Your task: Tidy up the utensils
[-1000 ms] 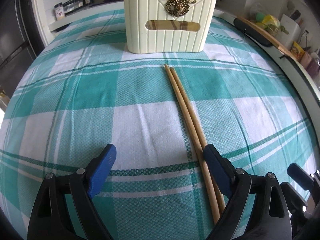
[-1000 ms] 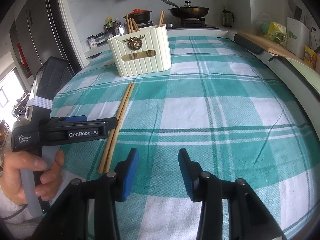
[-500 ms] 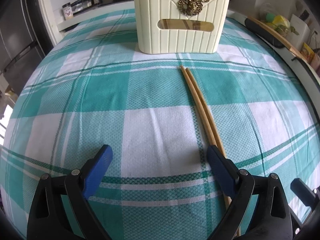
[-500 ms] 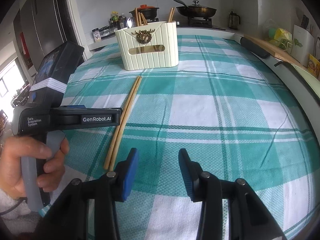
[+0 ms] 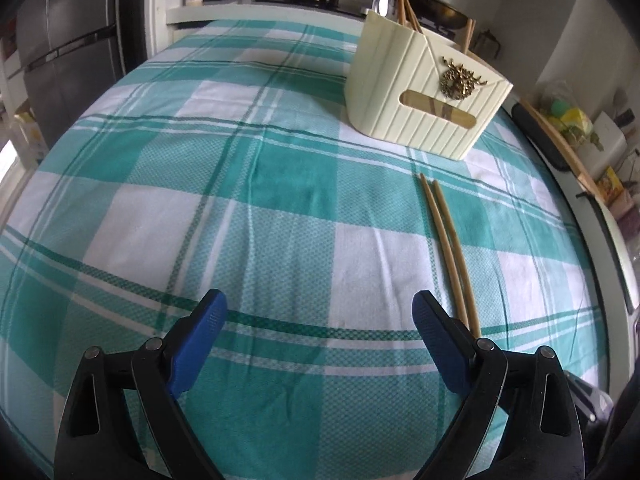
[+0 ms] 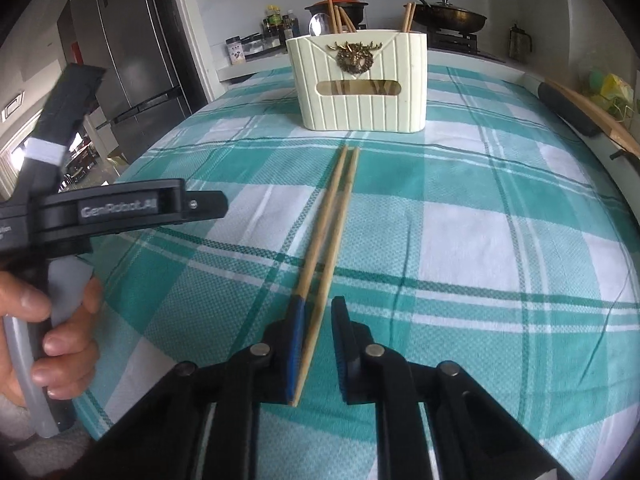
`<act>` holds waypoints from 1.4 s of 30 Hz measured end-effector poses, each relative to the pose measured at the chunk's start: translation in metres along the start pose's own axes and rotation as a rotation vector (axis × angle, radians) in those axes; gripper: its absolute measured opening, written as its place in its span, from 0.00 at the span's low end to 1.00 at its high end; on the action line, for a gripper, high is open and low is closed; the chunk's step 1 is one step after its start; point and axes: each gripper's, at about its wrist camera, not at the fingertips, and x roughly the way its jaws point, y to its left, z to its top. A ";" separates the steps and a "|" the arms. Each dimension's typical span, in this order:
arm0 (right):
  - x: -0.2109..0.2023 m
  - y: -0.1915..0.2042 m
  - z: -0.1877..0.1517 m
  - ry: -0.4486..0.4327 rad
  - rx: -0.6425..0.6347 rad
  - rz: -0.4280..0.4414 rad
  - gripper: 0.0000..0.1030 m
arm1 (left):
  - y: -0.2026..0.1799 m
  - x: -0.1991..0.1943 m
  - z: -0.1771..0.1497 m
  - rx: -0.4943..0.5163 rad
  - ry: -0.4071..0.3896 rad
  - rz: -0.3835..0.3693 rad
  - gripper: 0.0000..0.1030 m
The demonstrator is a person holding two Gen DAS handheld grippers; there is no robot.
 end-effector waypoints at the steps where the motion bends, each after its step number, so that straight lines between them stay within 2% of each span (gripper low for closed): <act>1: 0.005 -0.003 0.003 0.004 0.010 -0.007 0.09 | 0.002 -0.002 -0.001 -0.001 -0.004 0.003 0.92; 2: 0.008 -0.005 0.008 0.006 0.009 -0.028 0.06 | 0.004 -0.003 -0.001 -0.002 -0.005 0.002 0.92; 7: 0.024 0.004 0.028 0.057 -0.089 -0.060 0.07 | -0.003 -0.004 -0.008 0.019 0.007 -0.018 0.92; 10: 0.025 -0.002 0.031 0.039 -0.037 -0.113 0.04 | -0.019 -0.002 -0.012 0.057 0.031 -0.066 0.91; 15: 0.007 -0.025 0.013 0.022 0.048 -0.198 0.04 | -0.045 0.002 -0.013 0.114 0.057 -0.111 0.91; 20: -0.016 -0.043 -0.009 0.026 0.073 -0.240 0.04 | -0.082 0.016 -0.017 0.232 0.059 -0.073 0.91; 23: -0.022 -0.046 -0.017 0.021 0.084 -0.237 0.04 | -0.095 0.029 -0.026 0.290 0.081 -0.012 0.79; 24: -0.023 -0.046 -0.018 0.019 0.085 -0.238 0.04 | -0.098 0.028 -0.029 0.317 0.052 0.024 0.74; 26: -0.024 -0.046 -0.020 0.014 0.083 -0.239 0.04 | -0.098 0.023 -0.032 0.337 0.029 0.026 0.58; 28: -0.024 -0.045 -0.021 0.009 0.081 -0.243 0.04 | -0.093 0.019 -0.032 0.332 0.021 0.032 0.25; 30: -0.025 -0.046 -0.022 0.007 0.078 -0.243 0.04 | -0.083 0.015 -0.030 0.320 0.028 0.027 0.10; 37: -0.029 -0.052 -0.026 0.004 0.081 -0.273 0.05 | -0.041 0.001 -0.039 0.290 0.024 0.094 0.07; 42: -0.031 -0.054 -0.027 0.008 0.093 -0.277 0.05 | -0.026 -0.004 -0.042 0.267 0.028 0.100 0.07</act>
